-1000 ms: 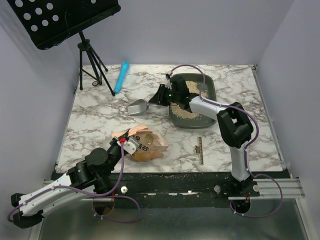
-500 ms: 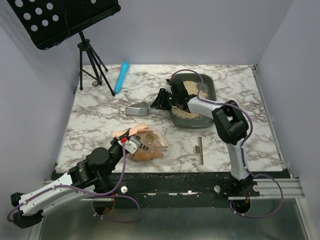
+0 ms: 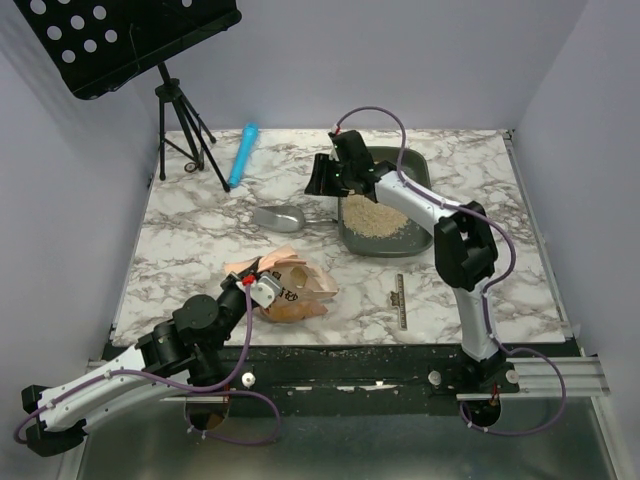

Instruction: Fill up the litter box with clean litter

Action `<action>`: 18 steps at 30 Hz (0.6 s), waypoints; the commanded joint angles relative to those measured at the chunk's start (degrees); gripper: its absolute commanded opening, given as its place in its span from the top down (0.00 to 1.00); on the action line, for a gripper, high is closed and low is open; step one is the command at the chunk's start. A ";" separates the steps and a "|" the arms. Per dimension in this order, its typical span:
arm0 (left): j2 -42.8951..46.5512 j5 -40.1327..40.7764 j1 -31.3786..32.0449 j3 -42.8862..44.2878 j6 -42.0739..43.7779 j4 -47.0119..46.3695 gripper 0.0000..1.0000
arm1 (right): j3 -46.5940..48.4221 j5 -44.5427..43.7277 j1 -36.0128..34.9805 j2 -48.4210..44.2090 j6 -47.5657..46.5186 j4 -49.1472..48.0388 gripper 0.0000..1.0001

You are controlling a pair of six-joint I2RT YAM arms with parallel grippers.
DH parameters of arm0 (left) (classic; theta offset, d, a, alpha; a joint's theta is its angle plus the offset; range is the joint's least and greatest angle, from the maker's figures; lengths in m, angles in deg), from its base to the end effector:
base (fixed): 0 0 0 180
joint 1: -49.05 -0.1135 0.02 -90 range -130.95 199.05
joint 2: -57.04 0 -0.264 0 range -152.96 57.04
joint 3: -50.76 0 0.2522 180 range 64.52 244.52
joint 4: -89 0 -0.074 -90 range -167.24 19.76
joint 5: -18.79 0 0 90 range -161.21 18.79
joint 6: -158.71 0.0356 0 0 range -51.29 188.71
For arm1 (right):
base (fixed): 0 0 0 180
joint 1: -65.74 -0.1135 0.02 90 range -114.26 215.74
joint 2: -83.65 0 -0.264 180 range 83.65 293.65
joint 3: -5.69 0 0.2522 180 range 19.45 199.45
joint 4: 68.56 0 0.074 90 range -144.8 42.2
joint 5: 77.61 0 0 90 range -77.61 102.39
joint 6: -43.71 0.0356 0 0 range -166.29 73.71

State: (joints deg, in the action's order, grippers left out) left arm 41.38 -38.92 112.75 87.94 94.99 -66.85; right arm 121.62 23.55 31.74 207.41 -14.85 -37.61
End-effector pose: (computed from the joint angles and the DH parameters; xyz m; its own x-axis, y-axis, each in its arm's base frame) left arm 0.0633 -0.0852 0.2725 0.2126 0.4145 -0.8848 0.4765 0.7466 0.4643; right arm 0.4119 0.2861 0.2304 -0.7944 0.0814 -0.6019 -0.3040 0.8047 0.5100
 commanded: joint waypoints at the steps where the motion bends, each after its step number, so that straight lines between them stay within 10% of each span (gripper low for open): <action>1: 0.37 0.75 -0.25 0.49 0.35 -7.84 1.00 | 2.07 -12.98 0.16 -3.43 -8.58 9.79 0.39; 18: -12.10 5.06 -1.30 16.03 -13.70 -5.65 1.00 | -22.89 -1.33 0.25 -38.85 -23.97 8.90 0.31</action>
State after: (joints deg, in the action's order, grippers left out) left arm 32.63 -36.91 111.98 94.52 89.55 -63.79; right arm 103.11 15.73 32.00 173.86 -33.91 -30.99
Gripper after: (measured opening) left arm 0.037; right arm 0.676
